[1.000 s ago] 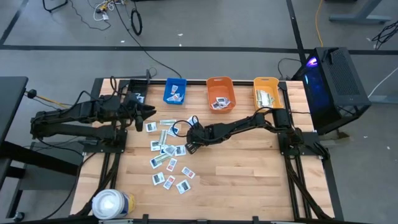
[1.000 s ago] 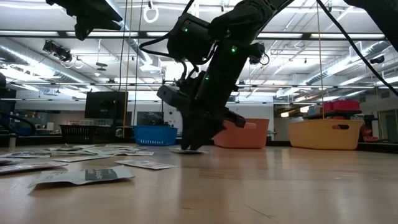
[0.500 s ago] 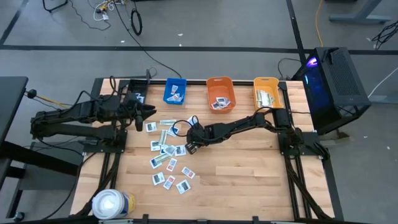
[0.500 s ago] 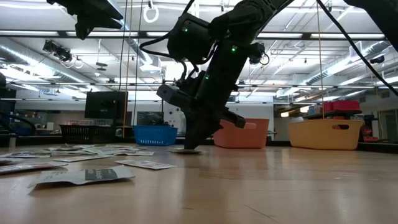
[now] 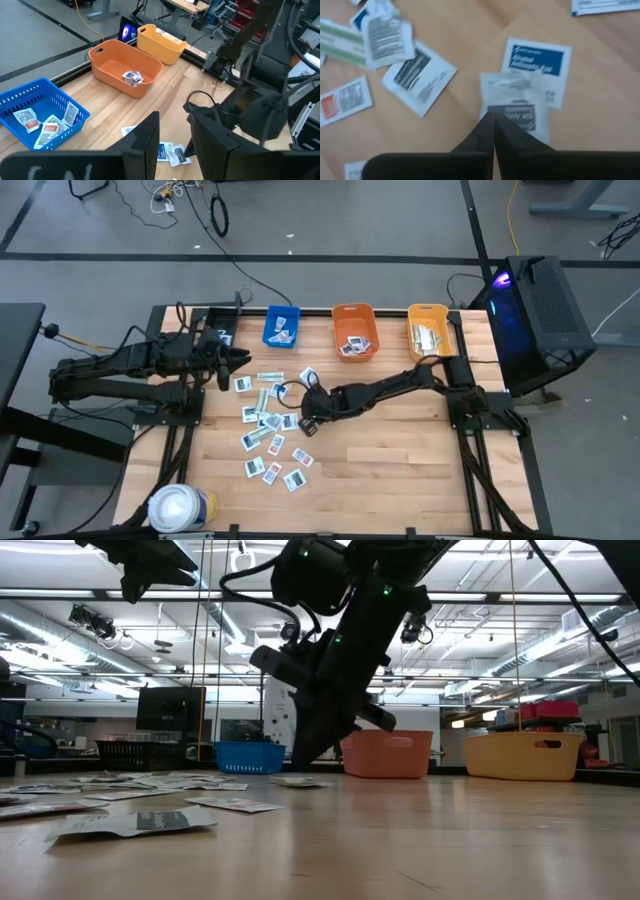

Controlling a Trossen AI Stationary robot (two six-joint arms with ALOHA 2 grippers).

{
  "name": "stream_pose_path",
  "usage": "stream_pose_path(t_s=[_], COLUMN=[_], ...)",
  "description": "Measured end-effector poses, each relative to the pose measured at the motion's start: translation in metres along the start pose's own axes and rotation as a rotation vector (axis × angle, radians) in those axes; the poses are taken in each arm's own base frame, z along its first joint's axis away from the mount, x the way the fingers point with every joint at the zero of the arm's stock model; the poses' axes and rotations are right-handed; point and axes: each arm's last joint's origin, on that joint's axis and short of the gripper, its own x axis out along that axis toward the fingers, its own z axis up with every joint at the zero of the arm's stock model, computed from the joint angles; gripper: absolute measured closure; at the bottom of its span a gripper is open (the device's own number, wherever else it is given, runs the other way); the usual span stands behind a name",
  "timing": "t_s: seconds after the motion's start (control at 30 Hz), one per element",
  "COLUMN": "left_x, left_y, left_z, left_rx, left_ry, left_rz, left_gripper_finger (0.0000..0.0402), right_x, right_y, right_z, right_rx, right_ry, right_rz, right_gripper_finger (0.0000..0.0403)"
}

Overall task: Pick & Place First Aid Supplies
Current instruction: Put the towelette pack into the orange bin

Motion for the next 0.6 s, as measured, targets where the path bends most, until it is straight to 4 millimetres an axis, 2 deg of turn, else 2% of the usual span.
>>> stream_pose_path(t_s=[0.13,0.23,0.43,0.6], left_x=[0.0,0.0,0.0,0.0], left_y=[0.0,0.0,0.0,0.0], left_z=[0.0,0.0,0.0,0.0], left_rx=[0.0,0.0,0.001,0.01], left_ry=[0.0,0.0,0.005,0.01], left_rz=[0.0,0.0,-0.011,-0.016], left_gripper_finger=[0.0287,0.0287,0.0287,0.0287], right_x=[-0.002,-0.004,-0.007,-0.008], right_y=[0.007,0.012,0.023,0.025], right_z=[-0.007,-0.011,-0.021,-0.023], right_rx=[-0.053,-0.11,-0.219,-0.267], right_ry=[0.003,-0.005,-0.032,-0.036], right_rz=[0.01,0.028,0.045,0.045], right_gripper_finger=[0.035,0.0303,0.0175,0.0074])
